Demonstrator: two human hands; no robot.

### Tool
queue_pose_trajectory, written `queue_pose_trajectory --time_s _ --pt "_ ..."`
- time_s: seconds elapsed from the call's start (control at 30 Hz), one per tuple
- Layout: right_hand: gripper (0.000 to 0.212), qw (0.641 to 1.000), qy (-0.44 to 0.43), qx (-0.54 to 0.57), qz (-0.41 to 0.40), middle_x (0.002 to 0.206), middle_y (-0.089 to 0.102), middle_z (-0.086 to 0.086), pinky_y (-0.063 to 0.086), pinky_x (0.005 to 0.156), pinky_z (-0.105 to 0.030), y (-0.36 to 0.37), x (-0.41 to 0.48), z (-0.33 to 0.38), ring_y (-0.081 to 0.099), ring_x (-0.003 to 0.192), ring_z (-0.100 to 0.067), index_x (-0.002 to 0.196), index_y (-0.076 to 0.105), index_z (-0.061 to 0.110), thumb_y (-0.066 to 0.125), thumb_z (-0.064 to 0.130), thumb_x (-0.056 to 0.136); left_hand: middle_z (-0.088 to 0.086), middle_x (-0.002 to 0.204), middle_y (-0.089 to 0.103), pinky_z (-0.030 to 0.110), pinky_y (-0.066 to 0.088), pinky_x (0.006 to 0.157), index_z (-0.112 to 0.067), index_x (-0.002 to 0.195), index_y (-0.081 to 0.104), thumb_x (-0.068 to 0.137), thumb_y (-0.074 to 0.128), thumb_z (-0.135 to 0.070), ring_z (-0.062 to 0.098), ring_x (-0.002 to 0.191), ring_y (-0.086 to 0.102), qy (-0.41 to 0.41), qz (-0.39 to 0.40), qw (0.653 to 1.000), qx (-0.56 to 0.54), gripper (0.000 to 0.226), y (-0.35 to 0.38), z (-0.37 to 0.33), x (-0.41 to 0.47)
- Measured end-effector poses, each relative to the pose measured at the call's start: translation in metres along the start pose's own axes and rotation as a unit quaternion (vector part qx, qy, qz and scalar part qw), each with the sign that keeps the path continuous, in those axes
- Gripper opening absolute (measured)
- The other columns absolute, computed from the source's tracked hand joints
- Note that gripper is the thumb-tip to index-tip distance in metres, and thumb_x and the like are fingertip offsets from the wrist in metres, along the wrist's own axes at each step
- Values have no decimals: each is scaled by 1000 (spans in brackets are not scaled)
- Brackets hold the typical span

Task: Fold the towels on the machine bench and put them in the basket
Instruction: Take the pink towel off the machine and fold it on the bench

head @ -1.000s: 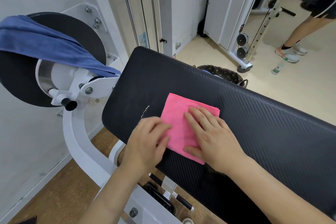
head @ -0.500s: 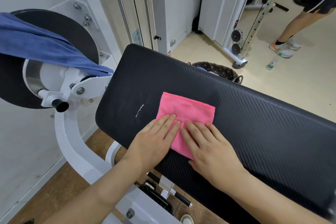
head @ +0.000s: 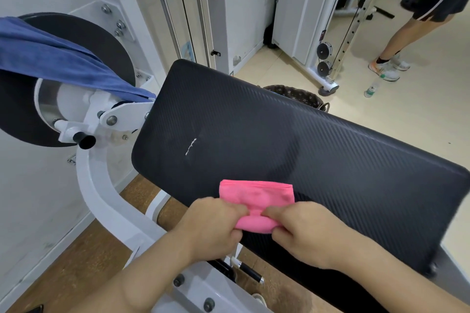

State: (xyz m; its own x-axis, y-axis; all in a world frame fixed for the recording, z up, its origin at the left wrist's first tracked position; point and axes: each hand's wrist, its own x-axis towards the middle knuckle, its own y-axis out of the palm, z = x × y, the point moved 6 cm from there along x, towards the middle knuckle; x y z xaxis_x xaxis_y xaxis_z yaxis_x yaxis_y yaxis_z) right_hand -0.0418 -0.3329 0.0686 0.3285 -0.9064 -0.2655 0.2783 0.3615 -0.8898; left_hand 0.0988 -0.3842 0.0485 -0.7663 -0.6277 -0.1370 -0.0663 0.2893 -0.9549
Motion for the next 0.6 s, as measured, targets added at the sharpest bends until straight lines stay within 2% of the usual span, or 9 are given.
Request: queue_pose_trajectory --time_s 0.07,0.13,0.2,0.27,0.4,0.47,0.53,0.6 --pt "37 998 23 59 -25 85 63 4 45 73 -34 -1 1 -6 59 83 -20 105 58 27 32 42 84 -6 82 65 29 46 68 -29 95 58 73 42 -34 19 80 61 -45 15 997 -67 28 1 7 2" --pt "20 986 58 145 -52 82 63 6 46 73 -34 -4 5 -16 59 80 -17 103 60 23 46 26 89 -13 86 66 28 50 72 -35 96 60 69 49 -37 11 82 61 -125 23 969 -210 30 3 26 4" --pt "16 971 93 204 -83 84 66 8 49 73 -33 -5 6 -24 61 78 -12 101 61 23 49 21 91 -19 92 64 26 52 74 -38 93 60 73 62 -33 4 86 61 -181 -25 926 -330 21 5 42 5" --pt "12 958 116 226 -130 82 65 12 51 69 -27 -6 3 -28 61 75 -4 101 60 27 52 23 93 -22 93 63 25 53 72 -40 93 59 81 69 -27 2 89 61 -204 -84 903 -367 20 7 45 2" --pt "15 946 149 177 -229 87 59 15 45 67 -23 -9 1 -30 57 74 -3 106 56 29 58 31 91 -33 92 61 17 55 68 -41 99 55 84 70 -29 -13 91 57 -235 -208 874 -371 25 10 37 -6" --pt "22 940 167 149 -257 96 49 12 44 66 -27 -11 2 -30 55 73 -8 109 52 29 61 33 89 -30 89 58 7 48 65 -42 101 50 84 69 -33 -16 91 53 -245 -252 882 -314 27 9 30 -9" --pt "28 940 168 98 -280 101 41 6 48 57 -34 -12 1 -28 54 68 -17 111 48 26 64 29 87 -25 94 54 3 44 64 -39 105 49 83 69 -32 -14 93 51 -246 -284 894 -245 30 9 24 -9" --pt "27 939 117 8 -323 98 42 -1 46 49 -34 -17 -2 -18 49 69 -22 106 51 19 64 19 83 -11 103 51 8 45 62 -31 107 52 81 72 -28 -1 87 51 -230 -335 896 -180 33 5 18 -10"
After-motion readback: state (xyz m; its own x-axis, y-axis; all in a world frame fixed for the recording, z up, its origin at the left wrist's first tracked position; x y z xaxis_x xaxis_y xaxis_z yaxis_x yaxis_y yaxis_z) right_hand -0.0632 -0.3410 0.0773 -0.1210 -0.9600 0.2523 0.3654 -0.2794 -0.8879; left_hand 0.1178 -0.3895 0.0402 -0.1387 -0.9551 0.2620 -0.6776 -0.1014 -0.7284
